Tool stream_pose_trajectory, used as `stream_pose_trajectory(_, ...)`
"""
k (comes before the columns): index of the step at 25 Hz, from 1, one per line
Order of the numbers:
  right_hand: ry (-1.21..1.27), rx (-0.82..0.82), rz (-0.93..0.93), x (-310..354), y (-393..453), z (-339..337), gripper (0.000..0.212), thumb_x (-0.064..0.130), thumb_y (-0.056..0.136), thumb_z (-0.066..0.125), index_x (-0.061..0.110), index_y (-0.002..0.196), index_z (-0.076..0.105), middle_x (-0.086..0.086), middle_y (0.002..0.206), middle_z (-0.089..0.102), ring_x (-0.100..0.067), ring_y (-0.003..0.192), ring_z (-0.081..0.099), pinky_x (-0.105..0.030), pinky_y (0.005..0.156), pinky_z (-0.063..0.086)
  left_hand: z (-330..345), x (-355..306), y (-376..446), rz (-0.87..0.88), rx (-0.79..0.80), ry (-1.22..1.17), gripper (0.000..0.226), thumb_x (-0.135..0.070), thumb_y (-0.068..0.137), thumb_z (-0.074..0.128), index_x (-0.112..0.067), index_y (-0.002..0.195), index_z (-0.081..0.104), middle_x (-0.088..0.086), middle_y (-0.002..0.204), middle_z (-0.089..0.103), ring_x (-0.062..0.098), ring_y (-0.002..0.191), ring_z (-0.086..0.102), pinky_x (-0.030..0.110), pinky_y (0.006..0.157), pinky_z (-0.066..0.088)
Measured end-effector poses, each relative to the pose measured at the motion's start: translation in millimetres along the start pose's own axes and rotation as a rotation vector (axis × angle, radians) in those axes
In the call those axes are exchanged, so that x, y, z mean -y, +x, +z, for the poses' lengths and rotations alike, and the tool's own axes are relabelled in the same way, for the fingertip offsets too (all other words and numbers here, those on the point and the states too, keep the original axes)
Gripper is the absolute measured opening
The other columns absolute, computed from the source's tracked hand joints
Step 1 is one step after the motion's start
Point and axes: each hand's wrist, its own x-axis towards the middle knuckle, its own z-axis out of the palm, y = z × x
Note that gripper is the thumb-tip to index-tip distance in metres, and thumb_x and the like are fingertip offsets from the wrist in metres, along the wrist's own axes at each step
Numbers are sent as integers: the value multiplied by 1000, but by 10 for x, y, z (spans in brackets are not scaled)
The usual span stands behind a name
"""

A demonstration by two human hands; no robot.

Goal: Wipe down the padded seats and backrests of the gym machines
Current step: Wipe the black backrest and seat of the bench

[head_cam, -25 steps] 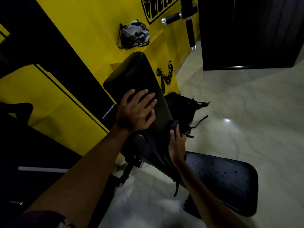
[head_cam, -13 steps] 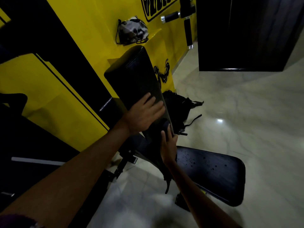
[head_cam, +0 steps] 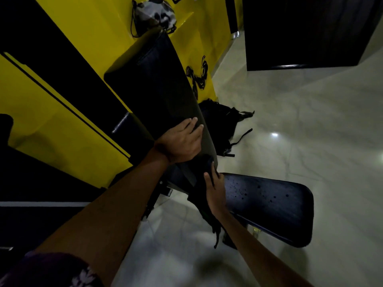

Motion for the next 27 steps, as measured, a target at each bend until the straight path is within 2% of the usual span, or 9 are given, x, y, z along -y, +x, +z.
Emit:
stream_pose_trajectory(3, -25, -35, 172, -69, 310, -16, 50, 34, 102, 36, 25, 150, 25, -22, 133, 40, -37, 124, 41, -34, 101, 31, 39, -67, 13, -48, -48, -38, 39, -25, 90, 41, -5, 98, 74, 12, 101, 72, 33, 96, 67, 40, 92, 38)
stream_pose_trajectory(7, -30, -43, 15, 59, 342, -18, 51, 36, 101, 37, 26, 149, 26, -16, 132, 38, -29, 118, 46, -30, 91, 37, 55, -52, -7, -77, -99, -74, 42, -27, 93, 38, -5, 109, 70, 12, 97, 72, 33, 97, 67, 39, 91, 39)
stream_pose_trajectory(10, -28, -14, 16, -107, 138, 32, 51, 35, 101, 38, 25, 149, 26, -18, 134, 39, -31, 122, 45, -28, 96, 33, 47, -59, -7, -66, -109, -66, 40, -25, 93, 39, -5, 102, 72, 13, 94, 72, 32, 96, 68, 39, 91, 39)
stream_pose_trajectory(13, -3, -24, 168, -96, 429, -10, 49, 35, 102, 37, 24, 149, 29, -22, 137, 40, -37, 126, 42, -38, 105, 33, 37, -34, -12, -54, -102, -44, 33, -23, 88, 48, -4, 89, 74, 14, 93, 73, 33, 95, 68, 39, 91, 38)
stream_pose_trajectory(15, -33, -14, 157, 53, 573, -85, 50, 37, 101, 36, 26, 149, 27, -18, 138, 36, -35, 125, 42, -38, 104, 34, 52, -28, -8, -49, -95, -51, 31, -21, 87, 49, -2, 85, 74, 14, 93, 73, 33, 96, 68, 39, 91, 38)
stream_pose_trajectory(19, -57, -23, -21, 46, 205, -3, 52, 37, 100, 37, 28, 149, 23, -17, 133, 37, -30, 119, 45, -30, 97, 35, 57, -62, -14, -48, -71, -49, 30, -21, 87, 50, -3, 83, 74, 14, 94, 73, 33, 96, 68, 39, 92, 38)
stream_pose_trajectory(21, -23, -26, 37, -140, 92, 73, 52, 34, 101, 37, 24, 150, 22, -20, 136, 37, -32, 125, 42, -30, 101, 31, 49, -57, -14, -34, -69, -49, 28, -22, 85, 53, -4, 82, 74, 14, 95, 73, 33, 96, 68, 39, 92, 38)
stream_pose_trajectory(24, 20, -28, 170, -182, 468, 42, 49, 35, 102, 36, 25, 149, 27, -20, 137, 42, -37, 127, 43, -37, 105, 33, 40, -40, 4, -43, -88, -48, 30, -21, 86, 50, -4, 83, 74, 14, 94, 73, 32, 95, 68, 38, 92, 38)
stream_pose_trajectory(27, -13, -45, 109, 30, 578, -10, 51, 38, 101, 36, 29, 150, 24, -15, 138, 36, -31, 124, 44, -35, 100, 36, 44, -55, -2, -56, -95, -42, 32, -21, 87, 49, -3, 84, 75, 14, 94, 73, 32, 95, 69, 38, 92, 38)
